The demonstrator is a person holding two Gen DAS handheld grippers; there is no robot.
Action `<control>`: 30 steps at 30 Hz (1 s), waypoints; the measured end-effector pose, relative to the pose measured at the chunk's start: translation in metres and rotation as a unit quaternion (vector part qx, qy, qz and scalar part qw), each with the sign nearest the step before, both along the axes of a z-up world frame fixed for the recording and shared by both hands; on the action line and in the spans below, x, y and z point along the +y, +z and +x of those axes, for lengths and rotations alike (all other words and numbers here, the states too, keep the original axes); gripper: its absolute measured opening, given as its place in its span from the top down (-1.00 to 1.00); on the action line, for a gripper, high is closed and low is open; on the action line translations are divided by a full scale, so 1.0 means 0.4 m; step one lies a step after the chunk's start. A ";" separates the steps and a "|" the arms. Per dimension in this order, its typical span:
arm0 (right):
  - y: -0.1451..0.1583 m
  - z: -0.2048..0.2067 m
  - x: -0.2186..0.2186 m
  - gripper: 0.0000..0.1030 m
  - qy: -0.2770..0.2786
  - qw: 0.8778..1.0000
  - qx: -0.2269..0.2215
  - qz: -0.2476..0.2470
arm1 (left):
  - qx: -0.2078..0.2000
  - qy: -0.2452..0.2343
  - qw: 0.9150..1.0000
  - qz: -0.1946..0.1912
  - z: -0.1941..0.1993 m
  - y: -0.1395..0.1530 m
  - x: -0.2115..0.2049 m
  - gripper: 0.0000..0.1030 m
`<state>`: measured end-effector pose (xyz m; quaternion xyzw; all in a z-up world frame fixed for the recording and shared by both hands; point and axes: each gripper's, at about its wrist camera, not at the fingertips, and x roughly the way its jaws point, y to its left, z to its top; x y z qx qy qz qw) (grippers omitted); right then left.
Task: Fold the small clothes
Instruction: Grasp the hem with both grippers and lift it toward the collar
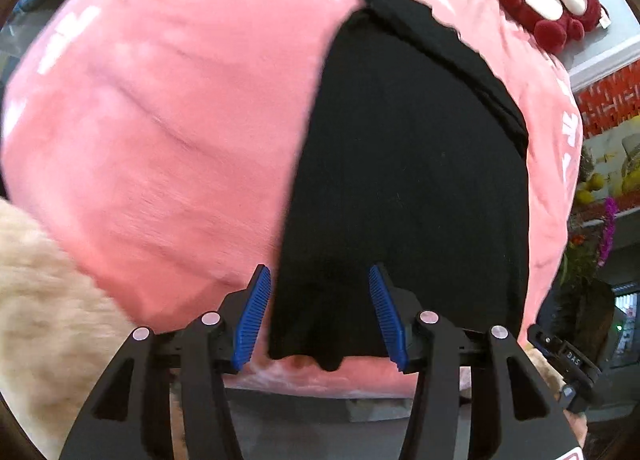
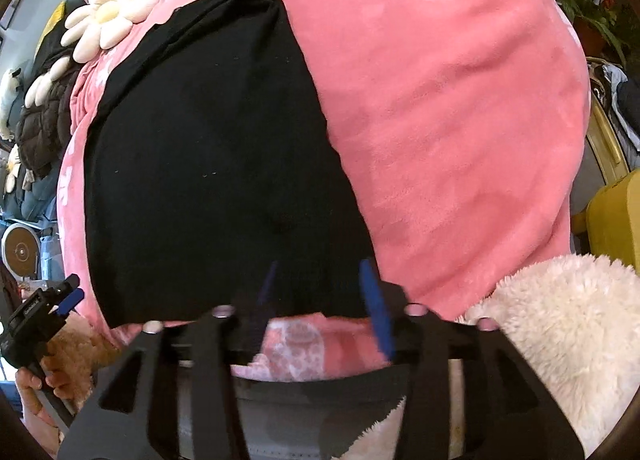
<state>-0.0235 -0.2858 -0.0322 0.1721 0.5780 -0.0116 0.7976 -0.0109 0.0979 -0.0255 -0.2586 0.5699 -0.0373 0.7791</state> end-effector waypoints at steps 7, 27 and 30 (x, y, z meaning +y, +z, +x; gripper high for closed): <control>-0.064 0.029 -0.027 -0.10 -0.041 0.997 0.034 0.059 | 0.016 0.031 0.997 -0.067 0.024 -0.077 0.010 0.05; 0.064 -0.093 0.000 0.92 0.014 0.994 -0.015 0.109 | -0.045 -0.042 0.996 -0.072 -0.087 0.124 0.068 0.96; 0.077 -0.124 0.004 0.92 0.025 0.993 -0.012 0.112 | -0.038 -0.048 0.996 -0.069 -0.113 0.133 0.081 0.96</control>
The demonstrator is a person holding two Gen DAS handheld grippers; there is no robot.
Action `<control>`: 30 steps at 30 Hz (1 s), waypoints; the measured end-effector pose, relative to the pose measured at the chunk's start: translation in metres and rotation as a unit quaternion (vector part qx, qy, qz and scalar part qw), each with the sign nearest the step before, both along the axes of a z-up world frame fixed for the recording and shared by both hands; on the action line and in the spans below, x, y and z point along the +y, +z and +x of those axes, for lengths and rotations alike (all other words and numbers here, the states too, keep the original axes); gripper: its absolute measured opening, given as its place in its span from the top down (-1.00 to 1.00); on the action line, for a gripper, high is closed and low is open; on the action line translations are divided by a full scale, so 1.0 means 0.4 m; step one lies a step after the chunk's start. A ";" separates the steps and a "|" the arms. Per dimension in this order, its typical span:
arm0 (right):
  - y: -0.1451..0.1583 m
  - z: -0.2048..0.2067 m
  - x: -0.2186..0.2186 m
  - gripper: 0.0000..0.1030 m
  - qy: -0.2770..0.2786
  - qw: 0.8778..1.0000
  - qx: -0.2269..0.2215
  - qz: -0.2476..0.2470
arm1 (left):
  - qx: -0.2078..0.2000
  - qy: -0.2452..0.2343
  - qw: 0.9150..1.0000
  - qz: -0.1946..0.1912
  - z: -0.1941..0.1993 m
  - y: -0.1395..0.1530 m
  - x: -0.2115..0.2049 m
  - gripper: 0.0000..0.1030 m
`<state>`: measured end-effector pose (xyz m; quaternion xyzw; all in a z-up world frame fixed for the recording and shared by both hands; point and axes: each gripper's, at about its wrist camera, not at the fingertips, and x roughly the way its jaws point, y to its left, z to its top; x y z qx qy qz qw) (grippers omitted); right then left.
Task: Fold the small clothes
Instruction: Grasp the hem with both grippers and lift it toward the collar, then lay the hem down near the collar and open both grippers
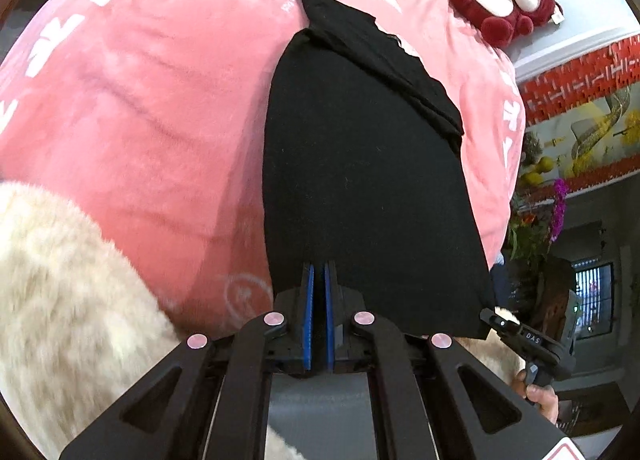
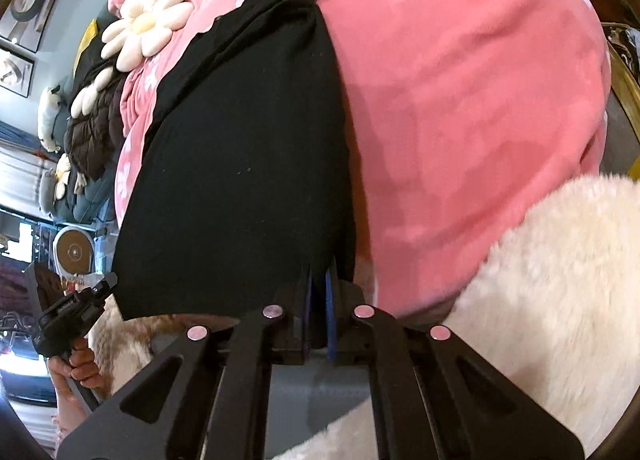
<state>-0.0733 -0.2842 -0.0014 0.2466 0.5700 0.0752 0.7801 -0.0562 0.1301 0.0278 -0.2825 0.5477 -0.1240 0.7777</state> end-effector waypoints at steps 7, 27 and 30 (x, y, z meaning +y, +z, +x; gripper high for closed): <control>0.061 -0.060 0.004 0.92 0.023 1.000 -0.011 -0.001 | 0.004 -0.010 1.000 0.000 -0.077 0.042 -0.001 1.00; 0.070 0.004 -0.013 0.92 0.015 1.000 -0.024 0.012 | 0.009 0.010 1.000 -0.028 0.000 0.040 -0.021 1.00; 0.163 0.083 -0.021 0.92 0.019 0.997 -0.074 0.020 | -0.032 0.013 0.999 -0.034 0.075 0.123 -0.010 1.00</control>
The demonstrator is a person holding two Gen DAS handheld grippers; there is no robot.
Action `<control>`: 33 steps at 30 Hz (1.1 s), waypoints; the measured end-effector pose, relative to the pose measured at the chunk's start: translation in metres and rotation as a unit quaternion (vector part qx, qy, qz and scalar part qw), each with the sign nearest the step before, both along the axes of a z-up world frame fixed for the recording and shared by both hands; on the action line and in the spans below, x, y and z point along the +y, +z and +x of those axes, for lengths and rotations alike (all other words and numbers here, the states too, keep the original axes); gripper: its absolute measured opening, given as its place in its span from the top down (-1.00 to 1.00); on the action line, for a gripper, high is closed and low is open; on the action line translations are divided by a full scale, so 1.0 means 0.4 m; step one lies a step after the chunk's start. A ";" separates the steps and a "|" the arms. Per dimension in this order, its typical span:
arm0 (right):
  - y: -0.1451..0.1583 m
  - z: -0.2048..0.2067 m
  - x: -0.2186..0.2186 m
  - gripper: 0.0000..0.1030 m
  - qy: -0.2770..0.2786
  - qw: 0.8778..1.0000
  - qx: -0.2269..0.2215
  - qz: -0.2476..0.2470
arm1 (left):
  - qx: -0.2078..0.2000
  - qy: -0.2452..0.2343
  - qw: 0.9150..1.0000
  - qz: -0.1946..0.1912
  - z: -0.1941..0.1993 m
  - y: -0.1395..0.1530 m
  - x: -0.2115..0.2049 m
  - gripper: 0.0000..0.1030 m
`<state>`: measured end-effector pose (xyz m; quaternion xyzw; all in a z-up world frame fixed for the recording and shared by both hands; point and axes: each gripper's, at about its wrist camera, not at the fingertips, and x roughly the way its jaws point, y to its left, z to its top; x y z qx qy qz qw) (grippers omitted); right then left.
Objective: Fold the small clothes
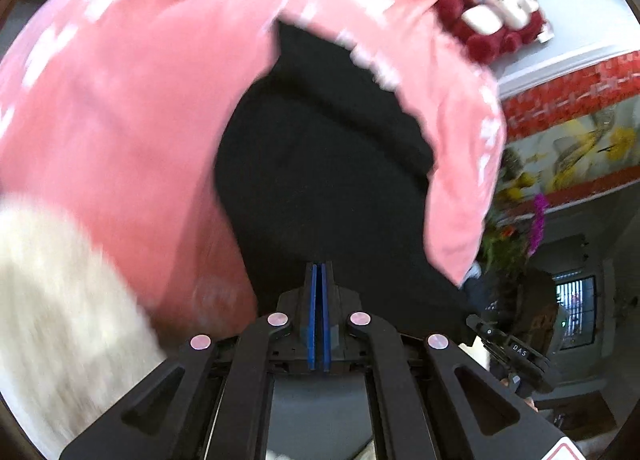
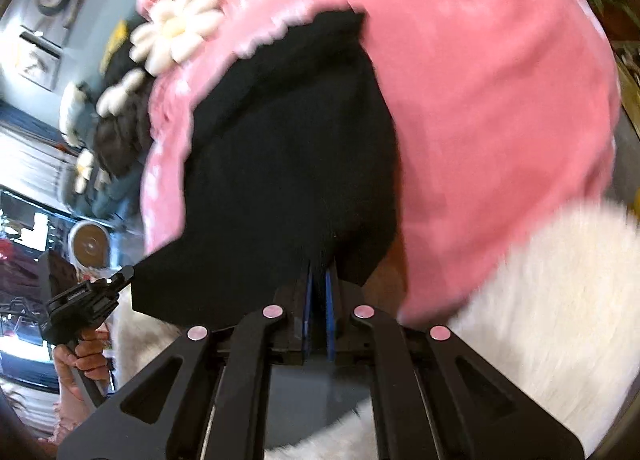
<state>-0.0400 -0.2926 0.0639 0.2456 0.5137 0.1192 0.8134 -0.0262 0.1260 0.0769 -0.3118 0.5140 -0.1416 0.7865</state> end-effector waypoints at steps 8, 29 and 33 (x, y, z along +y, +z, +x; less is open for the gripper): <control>0.118 0.513 0.002 0.77 -0.027 0.997 -0.069 -0.028 | -0.103 -0.001 0.988 0.114 0.469 0.188 -0.063 0.97; -0.134 0.532 0.021 0.15 -0.002 0.993 -0.027 -0.112 | -0.042 -0.108 0.970 0.213 0.673 -0.156 -0.176 -0.10; -0.132 0.548 0.039 0.13 0.005 0.994 -0.027 -0.108 | -0.022 -0.155 0.956 0.248 0.717 -0.210 -0.210 0.71</control>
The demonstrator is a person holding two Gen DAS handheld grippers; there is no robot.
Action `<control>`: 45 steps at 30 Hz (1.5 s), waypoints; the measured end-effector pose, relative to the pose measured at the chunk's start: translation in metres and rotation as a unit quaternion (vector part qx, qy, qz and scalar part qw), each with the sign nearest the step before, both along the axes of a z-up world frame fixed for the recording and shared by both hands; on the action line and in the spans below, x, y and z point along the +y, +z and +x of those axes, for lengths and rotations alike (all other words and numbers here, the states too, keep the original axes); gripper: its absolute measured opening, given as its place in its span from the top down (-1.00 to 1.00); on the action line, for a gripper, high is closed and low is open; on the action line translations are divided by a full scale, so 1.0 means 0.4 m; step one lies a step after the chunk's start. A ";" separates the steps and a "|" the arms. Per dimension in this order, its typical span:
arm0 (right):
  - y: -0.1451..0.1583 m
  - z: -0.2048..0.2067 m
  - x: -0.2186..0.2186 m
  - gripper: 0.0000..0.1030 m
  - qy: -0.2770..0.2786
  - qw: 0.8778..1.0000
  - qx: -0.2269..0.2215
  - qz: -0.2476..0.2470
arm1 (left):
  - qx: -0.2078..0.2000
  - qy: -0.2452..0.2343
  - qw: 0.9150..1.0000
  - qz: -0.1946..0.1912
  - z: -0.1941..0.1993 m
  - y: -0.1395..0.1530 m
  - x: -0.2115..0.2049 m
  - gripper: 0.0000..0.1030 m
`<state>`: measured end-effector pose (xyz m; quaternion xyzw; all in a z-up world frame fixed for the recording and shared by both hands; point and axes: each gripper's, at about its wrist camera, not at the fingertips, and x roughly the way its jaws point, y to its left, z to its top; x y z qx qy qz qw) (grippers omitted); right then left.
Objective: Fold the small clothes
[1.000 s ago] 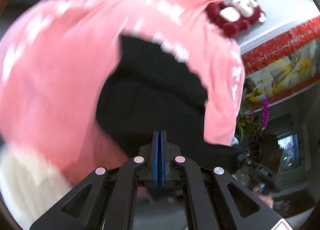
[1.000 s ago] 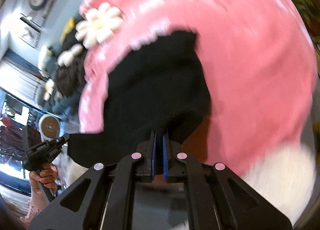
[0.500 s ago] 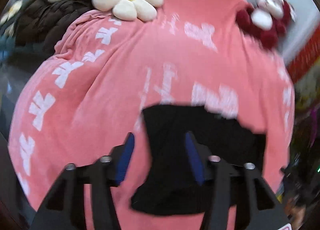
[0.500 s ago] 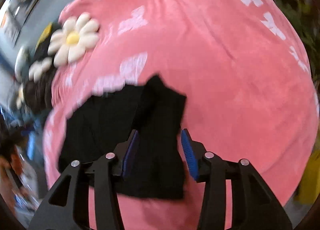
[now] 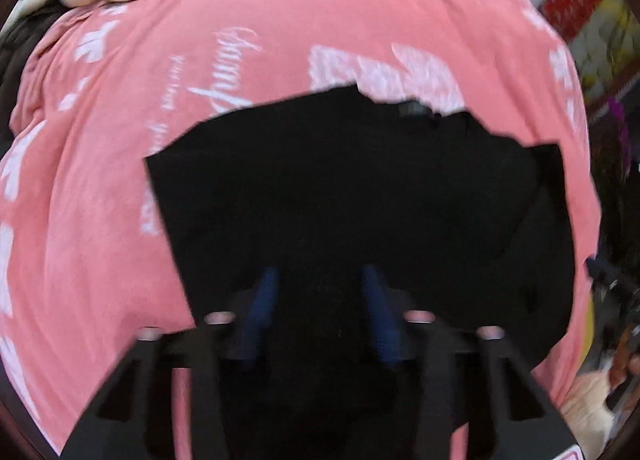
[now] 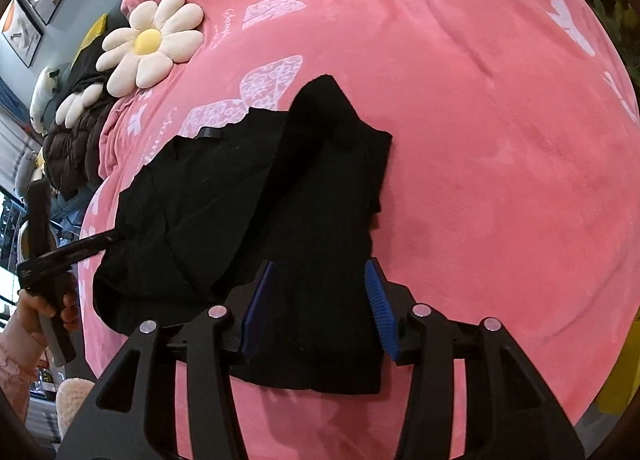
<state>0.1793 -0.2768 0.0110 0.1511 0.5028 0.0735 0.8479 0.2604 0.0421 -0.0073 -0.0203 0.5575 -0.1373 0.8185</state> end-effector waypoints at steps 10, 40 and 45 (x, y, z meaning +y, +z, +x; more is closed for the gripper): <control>0.036 0.190 0.387 0.08 0.173 0.984 -0.002 0.033 | -0.077 0.128 0.989 -0.019 0.004 0.090 0.229 0.98; 0.066 0.265 0.429 0.12 0.103 0.987 -0.087 -0.092 | -0.043 0.101 0.990 -0.088 -0.218 0.041 0.217 0.54; 0.017 0.193 0.083 0.08 -0.028 0.994 -0.028 -0.101 | -0.036 0.108 0.990 -0.081 -0.218 0.028 0.194 0.49</control>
